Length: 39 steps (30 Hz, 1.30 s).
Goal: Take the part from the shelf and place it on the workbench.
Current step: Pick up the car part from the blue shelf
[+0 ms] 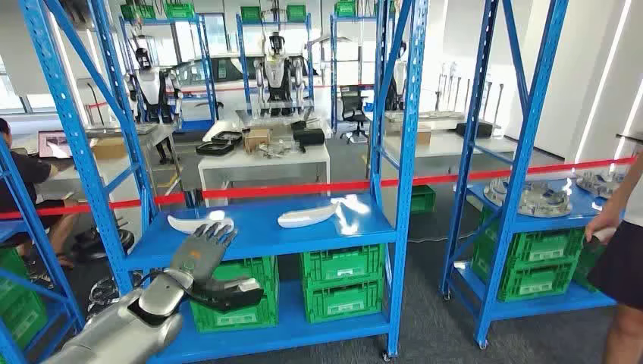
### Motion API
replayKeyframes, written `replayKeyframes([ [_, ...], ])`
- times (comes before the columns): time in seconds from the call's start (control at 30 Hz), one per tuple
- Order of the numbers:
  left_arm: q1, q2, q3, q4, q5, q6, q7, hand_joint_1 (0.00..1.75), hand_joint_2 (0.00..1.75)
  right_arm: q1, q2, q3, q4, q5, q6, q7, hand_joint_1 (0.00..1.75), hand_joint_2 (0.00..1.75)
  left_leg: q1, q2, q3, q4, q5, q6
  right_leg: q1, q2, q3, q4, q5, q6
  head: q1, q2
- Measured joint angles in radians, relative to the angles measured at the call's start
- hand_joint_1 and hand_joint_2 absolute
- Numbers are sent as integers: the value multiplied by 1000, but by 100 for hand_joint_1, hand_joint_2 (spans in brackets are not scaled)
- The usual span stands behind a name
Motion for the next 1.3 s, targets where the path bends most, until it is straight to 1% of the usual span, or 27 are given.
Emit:
replayKeyframes([
  [0.07, -8, 3, 0, 0, 0, 1, 0, 0, 0, -4, -1, 0, -1, 0, 0, -2, 0, 0, 3, 10, -58, 94, 31, -9, -2, -2, 16, -1, -18, -6, -1, 0],
  [0.1, -14, 4, 0, 0, 0, 2, 0, 0, 0, -7, -3, 0, -2, 1, 0, -2, 0, 0, 6, 17, -115, 174, 44, -15, -4, -3, 34, -2, -36, -11, -2, 0],
  [0.17, -15, 11, 0, 0, 0, 1, 0, 0, 0, -7, -5, 1, -2, 3, 0, -2, 0, 0, 17, 28, -217, 268, -2, -31, -9, -4, 73, -4, -71, -17, -3, 0],
  [0.27, -6, 30, 0, 1, 1, 0, -1, 0, 0, -3, -5, 6, -2, 8, -3, 0, 0, 0, 29, 32, -304, 254, -124, -44, -18, 2, 141, -8, -123, -13, -4, 0],
  [0.3, -7, 39, 0, 2, 1, -1, -3, 0, 0, -3, -5, 7, -2, 10, -5, 1, 0, 0, 30, 33, -314, 209, -125, -44, -19, 4, 163, -9, -141, -11, -5, 0],
  [0.33, -10, 49, 0, 2, 1, -2, -4, 0, 0, -3, -5, 7, -2, 11, -6, 0, 0, 0, 29, 36, -314, 145, -82, -40, -19, 4, 183, -11, -158, -10, -6, 0],
  [0.4, -20, 65, 0, 2, 1, -6, -8, 0, 0, -4, -3, 7, -2, 12, -8, 0, 0, 0, 21, 41, -298, 14, 77, -27, -18, 4, 222, -16, -193, -5, -7, 0],
  [0.43, -27, 73, -1, 3, 2, -7, -8, 0, 0, -6, -2, 7, -3, 12, -8, 0, 0, 0, 17, 41, -285, -25, 138, -20, -17, 3, 243, -26, -210, -1, -7, 0],
  [0.47, -35, 78, -1, 2, 2, -8, -9, 0, 0, -7, -2, 8, -4, 12, -8, 0, 0, 0, 14, 39, -271, -45, 164, -16, -15, 2, 263, -27, -214, 4, -7, 0],
  [0.53, -48, 85, -1, 1, 3, -10, -9, 0, 0, -11, -3, 8, -6, 11, -7, 1, 0, 0, 17, 32, -229, -58, 158, -8, -13, 0, 269, 22, -183, 15, -8, 0],
  [0.6, -49, 84, -1, 0, 3, -13, -7, 0, 0, -15, -5, 8, -7, 7, -7, 1, 0, 0, 23, 30, -183, -69, 147, 3, -13, -2, 192, 166, -126, 23, -6, 0],
  [0.63, -44, 82, -1, -1, 3, -15, -5, 0, 0, -16, -6, 8, -7, 5, -7, 1, 0, 0, 25, 29, -165, -71, 135, 6, -15, -2, 133, 238, -122, 28, -6, 0],
  [0.67, -37, 79, -1, -2, 3, -18, -2, 0, 0, -14, -6, 8, -7, 4, -6, 1, 0, 0, 26, 26, -145, -72, 117, 7, -16, -2, 75, 286, -142, 33, -4, 0],
  [0.7, -30, 75, -1, -2, 3, -21, 1, 0, 0, -12, -6, 8, -7, 2, -6, 2, 0, 0, 28, 22, -126, -72, 98, 7, -18, -2, 24, 306, -184, 37, -3, 0],
  [0.77, -14, 69, -1, -3, 3, -28, 7, 0, 0, -7, -6, 8, -7, 1, -6, 1, 0, 0, 29, 15, -80, -72, 55, 2, -22, -3, -56, 279, -267, 45, 0, 0],
  [0.8, -7, 68, -1, -3, 3, -32, 11, 0, 0, -4, -6, 8, -7, 0, -6, 1, 0, 0, 30, 13, -54, -72, 31, -1, -24, -4, -84, 236, -273, 47, 1, 0],
  [0.83, 1, 68, -1, -2, 3, -35, 15, 0, 0, -1, -6, 8, -7, -1, -6, 0, 0, 0, 31, 12, -28, -72, 6, -5, -27, -5, -104, 175, -232, 50, 2, 0],
  [0.9, 19, 67, -1, -2, 7, -39, 22, 0, 0, 7, -6, 8, -6, -4, -6, -1, 0, 0, 31, 9, 20, -74, -48, -14, -29, -12, -113, 65, -40, 45, 2, 0],
  [0.93, 27, 68, -1, -1, 9, -40, 24, 0, 0, 10, -5, 8, -6, -6, -7, -1, 0, 0, 31, 8, 40, -79, -72, -20, -26, -16, -107, 39, 31, 38, 0, 0],
  [0.97, 31, 69, -1, -1, 12, -41, 27, 0, 0, 10, -5, 8, -5, -7, -7, -2, 0, 0, 32, 6, 60, -83, -86, -28, -21, -19, -98, 34, 63, 27, -1, 0],
  [1.03, 26, 72, -1, -1, 18, -40, 33, 0, 0, 3, -7, 8, -6, -9, -7, -2, 0, 0, 37, 4, 69, -52, -74, -43, -15, -17, -74, 42, 18, 5, -1, 0],
  [1.07, 23, 74, 0, -2, 22, -39, 36, 0, 0, -1, -8, 8, -8, -10, -8, -4, 0, 0, 39, 8, 45, 6, -43, -50, -17, -16, -53, 39, -2, -2, 0, 0],
  [1.13, 29, 76, 2, -2, 36, -32, 43, 0, 0, -6, -12, 7, -10, -13, -8, -4, 0, 0, 40, 20, -63, 163, 4, -64, -25, -12, 5, 25, -40, -10, -1, 0],
  [1.17, 40, 78, 5, -2, 51, -27, 48, 0, 0, -6, -12, 7, -10, -15, -9, -5, 0, 0, 42, 27, -125, 226, -2, -70, -28, -11, 39, 14, -60, -11, -2, 0],
  [1.2, 55, 81, 10, -1, 72, -20, 56, 0, 0, -5, -13, 7, -10, -17, -9, -4, 0, 0, 43, 31, -183, 261, -32, -74, -30, -8, 74, 1, -79, -10, -3, 0],
  [1.27, 97, 91, 34, 1, 137, -8, 74, 0, 0, 0, -13, 6, -10, -22, -11, -3, 0, 0, 46, 34, -277, 253, -107, -76, -36, 3, 152, -23, -117, -9, -4, 0],
  [1.3, 119, 98, 55, 3, 186, -13, 80, 0, 0, 2, -13, 6, -10, -24, -11, -3, 0, 0, 46, 34, -312, 214, -115, -73, -37, 9, 191, -33, -137, -7, -5, 0],
])
